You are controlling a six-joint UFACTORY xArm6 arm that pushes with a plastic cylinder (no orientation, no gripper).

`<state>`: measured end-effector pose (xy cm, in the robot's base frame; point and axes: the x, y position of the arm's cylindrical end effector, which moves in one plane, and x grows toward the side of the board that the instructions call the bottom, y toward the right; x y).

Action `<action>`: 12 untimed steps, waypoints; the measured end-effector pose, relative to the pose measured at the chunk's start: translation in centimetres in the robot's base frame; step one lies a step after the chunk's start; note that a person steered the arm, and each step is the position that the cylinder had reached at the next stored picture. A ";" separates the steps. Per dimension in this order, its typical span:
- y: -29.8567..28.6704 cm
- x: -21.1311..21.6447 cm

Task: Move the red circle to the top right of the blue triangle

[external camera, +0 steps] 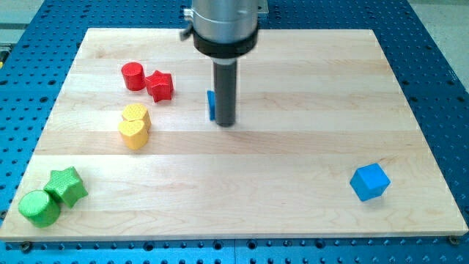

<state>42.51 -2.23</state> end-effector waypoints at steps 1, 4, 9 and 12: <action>-3.8 0.8; -17.3 -3.7; -9.5 -9.8; -22.1 -17.5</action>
<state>25.01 -24.36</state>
